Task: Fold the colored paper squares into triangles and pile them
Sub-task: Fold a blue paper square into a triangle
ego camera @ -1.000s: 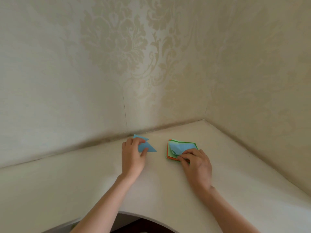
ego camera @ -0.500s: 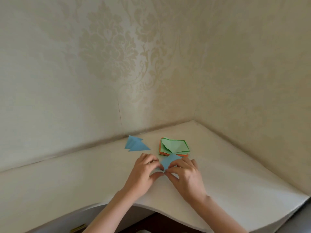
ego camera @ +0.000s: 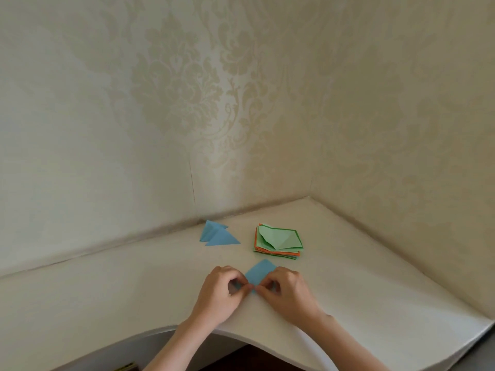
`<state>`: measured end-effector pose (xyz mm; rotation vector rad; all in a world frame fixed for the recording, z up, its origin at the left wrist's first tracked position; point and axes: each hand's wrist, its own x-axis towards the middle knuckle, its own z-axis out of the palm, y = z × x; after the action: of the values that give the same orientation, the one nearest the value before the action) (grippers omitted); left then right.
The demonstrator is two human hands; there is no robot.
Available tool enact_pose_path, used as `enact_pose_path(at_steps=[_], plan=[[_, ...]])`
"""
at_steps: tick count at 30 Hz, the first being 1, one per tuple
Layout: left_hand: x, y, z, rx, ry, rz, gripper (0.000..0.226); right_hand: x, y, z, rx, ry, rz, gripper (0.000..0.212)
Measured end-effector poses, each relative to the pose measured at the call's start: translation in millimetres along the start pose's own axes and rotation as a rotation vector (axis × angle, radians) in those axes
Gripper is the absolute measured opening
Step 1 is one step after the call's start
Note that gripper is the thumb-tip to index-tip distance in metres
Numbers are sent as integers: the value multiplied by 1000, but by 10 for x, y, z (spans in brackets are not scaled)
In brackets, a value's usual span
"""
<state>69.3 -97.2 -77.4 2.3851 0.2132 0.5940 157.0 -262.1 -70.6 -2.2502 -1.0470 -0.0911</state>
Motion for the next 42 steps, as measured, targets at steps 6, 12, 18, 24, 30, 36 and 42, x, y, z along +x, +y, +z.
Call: enact_pose_path(at_steps=[6,12,18,24,30,36,42], plan=[[-16,82,18,-7,27,-101,10,33,-4,69,27,-15,167,18],[8,80,17,-49,-6,-145,14,96,-7,36,123,-80,268,22],[16,16,-72,-80,-105,-112,21,86,32,-47,167,-147,230,14],[-10,-52,-138,-71,-206,25,22,113,-31,29,37,-105,217,12],[-14,-60,-159,0,-245,89,43,91,-50,87,-57,-75,202,16],[72,-79,-115,80,-165,152,32,95,-52,62,82,-48,241,8],[111,-21,-96,79,-124,153,18,4,-19,-9,112,-42,124,18]])
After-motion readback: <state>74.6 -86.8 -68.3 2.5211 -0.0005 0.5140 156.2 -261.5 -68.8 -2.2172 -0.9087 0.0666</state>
